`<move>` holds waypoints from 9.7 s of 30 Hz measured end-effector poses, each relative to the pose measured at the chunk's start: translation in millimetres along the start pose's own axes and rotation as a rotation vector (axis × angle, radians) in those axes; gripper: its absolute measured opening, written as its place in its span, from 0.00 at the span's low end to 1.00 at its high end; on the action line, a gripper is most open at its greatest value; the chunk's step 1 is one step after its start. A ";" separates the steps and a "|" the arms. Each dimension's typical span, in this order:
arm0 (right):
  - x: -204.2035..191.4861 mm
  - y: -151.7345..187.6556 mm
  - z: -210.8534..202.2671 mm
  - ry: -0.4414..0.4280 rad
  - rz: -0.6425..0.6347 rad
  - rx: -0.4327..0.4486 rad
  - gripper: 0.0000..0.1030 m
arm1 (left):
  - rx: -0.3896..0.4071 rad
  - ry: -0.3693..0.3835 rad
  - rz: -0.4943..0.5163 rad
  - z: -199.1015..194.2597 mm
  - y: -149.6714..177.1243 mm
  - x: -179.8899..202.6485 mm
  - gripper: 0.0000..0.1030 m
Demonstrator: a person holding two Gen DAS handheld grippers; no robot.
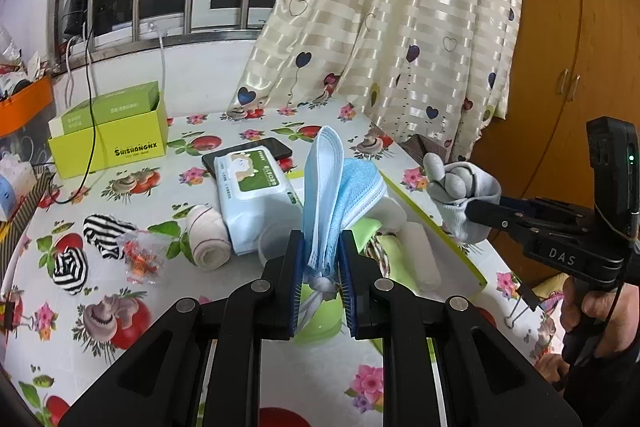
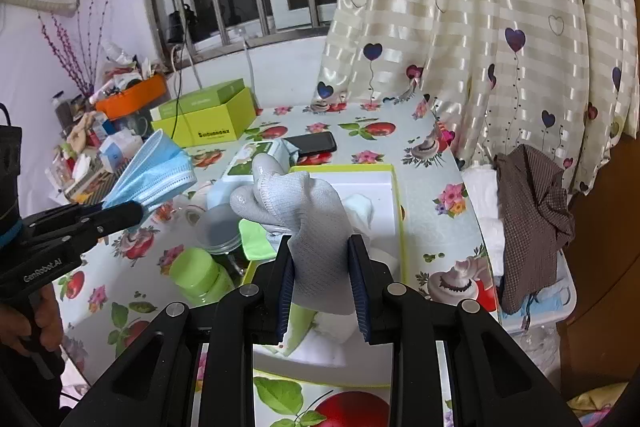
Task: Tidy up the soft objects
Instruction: 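Lift and carry the blue mask and white glove toward the white tray, then lower the white glove into the tray and open the right gripper, then lower the blue mask into the tray and open the left gripper, then withdraw both grippers from the tray toward the striped socks, then grasp a black-and-white striped sock with the left gripper while the right approaches the plastic bag, then lift and carry the striped sock and orange-item bag toward the white tray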
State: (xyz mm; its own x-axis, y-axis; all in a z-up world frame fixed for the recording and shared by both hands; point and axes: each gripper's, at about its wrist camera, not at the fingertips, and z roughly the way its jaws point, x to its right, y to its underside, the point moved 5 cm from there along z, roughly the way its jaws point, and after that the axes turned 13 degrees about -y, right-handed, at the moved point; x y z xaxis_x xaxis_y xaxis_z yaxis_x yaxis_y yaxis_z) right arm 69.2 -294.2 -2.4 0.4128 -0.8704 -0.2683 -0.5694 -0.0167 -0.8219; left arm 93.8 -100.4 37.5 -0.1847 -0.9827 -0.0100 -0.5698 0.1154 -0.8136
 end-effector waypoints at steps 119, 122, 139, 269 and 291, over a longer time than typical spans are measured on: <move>-2.0 9.2 20.5 -0.002 -0.010 -0.072 0.65 | -0.083 0.014 0.014 25.6 6.9 30.1 0.45; -10.8 8.9 22.4 -0.006 -0.023 -0.080 0.65 | -0.079 0.009 0.002 21.5 9.8 21.8 0.45; -70.5 3.9 42.2 -0.054 -0.113 -0.116 0.65 | -0.077 0.008 -0.094 1.4 36.2 -42.0 0.45; -189.9 -4.0 111.0 -0.263 -0.213 -0.152 0.28 | -0.085 -0.210 -0.218 -5.7 61.7 -155.8 0.20; -135.4 -0.5 62.5 -0.195 -0.140 -0.090 0.28 | -0.056 -0.130 -0.124 -22.4 45.2 -90.7 0.20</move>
State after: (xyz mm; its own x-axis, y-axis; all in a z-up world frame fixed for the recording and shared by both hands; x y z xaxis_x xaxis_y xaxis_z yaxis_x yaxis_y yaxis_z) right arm 58.1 -145.6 3.0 0.6163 -0.7455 -0.2537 -0.5542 -0.1817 -0.8123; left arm 66.8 -2.8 14.7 -0.0076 -0.9999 0.0101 -0.6260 -0.0032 -0.7798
